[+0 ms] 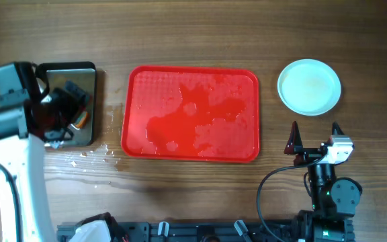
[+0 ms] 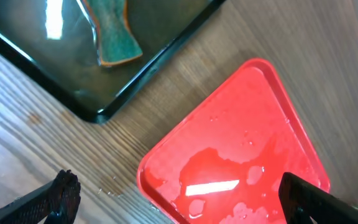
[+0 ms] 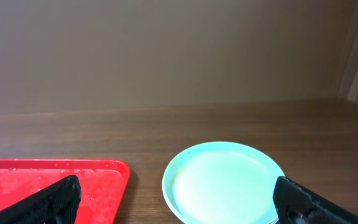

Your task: Clean dirty plates on tray and stack at the side

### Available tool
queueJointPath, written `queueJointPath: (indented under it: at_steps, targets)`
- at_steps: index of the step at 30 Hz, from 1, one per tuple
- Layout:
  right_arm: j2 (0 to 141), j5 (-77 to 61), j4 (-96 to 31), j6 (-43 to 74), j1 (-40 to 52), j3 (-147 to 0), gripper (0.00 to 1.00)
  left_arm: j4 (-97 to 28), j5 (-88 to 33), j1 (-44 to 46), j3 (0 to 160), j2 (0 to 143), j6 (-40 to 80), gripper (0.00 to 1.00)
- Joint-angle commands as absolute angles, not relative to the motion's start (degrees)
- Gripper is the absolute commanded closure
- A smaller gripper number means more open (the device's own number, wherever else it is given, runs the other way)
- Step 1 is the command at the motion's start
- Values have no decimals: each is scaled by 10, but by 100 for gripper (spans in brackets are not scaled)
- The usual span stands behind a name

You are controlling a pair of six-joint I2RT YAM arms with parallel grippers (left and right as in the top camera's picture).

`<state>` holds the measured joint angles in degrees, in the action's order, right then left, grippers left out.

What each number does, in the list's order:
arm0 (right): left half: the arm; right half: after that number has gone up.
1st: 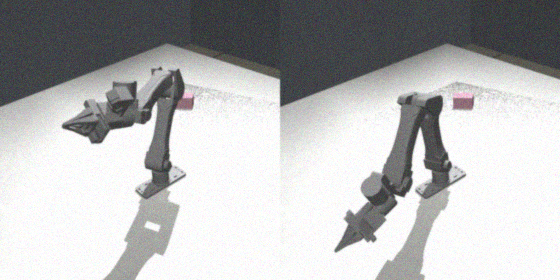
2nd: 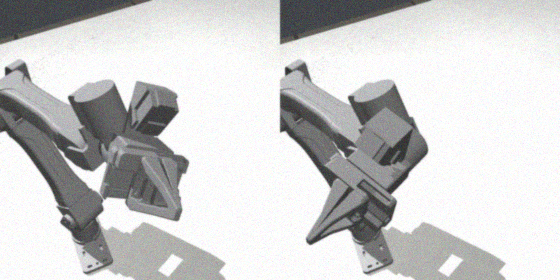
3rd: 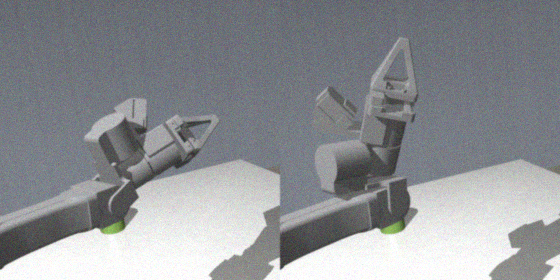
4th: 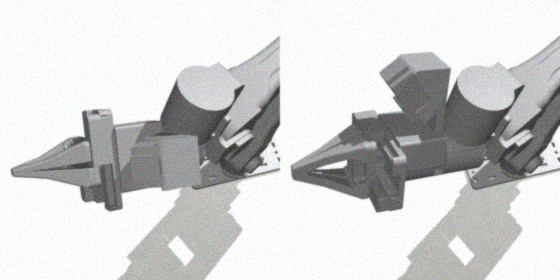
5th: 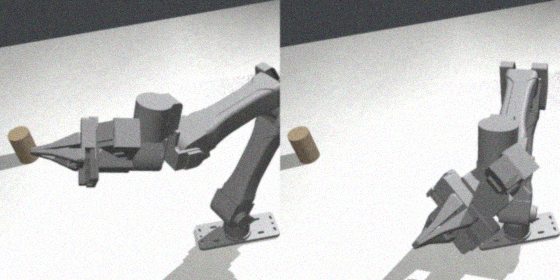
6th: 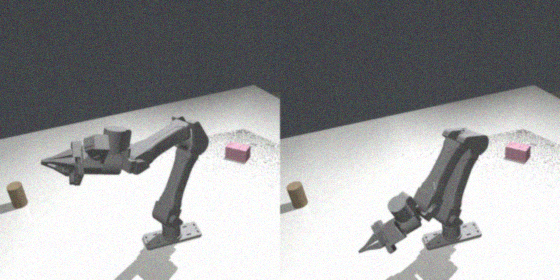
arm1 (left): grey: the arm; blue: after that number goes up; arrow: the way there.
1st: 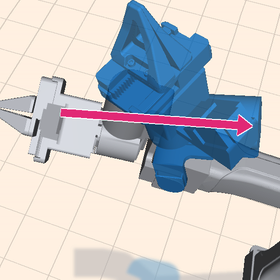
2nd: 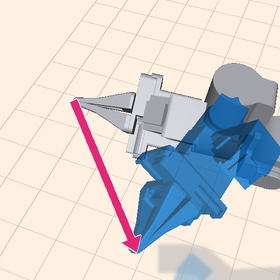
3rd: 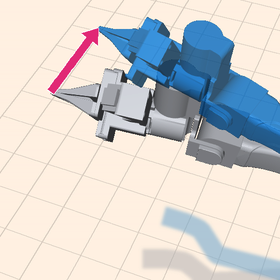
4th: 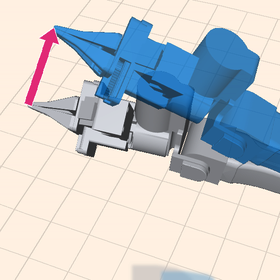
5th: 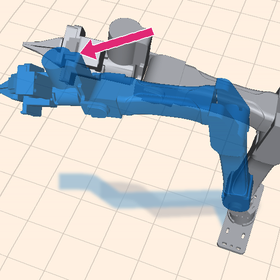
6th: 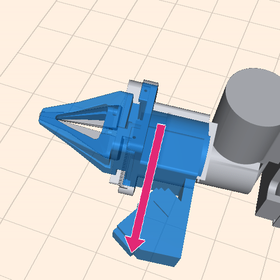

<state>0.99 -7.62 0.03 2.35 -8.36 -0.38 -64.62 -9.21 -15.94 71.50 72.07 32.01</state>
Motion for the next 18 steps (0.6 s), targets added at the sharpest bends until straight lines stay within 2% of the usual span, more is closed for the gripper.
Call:
queueJointPath:
  at_steps: [1,5,6,12,18]
  targets:
    - [3,-75,4,31,-86,-3,0,-564,-89,-102,629,621,326,0]
    - [3,-75,4,31,-86,-3,0,-358,-89,-28,464,471,317,0]
    - [3,-75,4,31,-86,-3,0,-278,-89,-14,387,398,306,0]
    - [3,-75,4,31,-86,-3,0,-141,-96,-6,175,181,234,0]
    - [3,-75,4,31,-86,-3,0,-82,-96,-6,57,62,227,0]
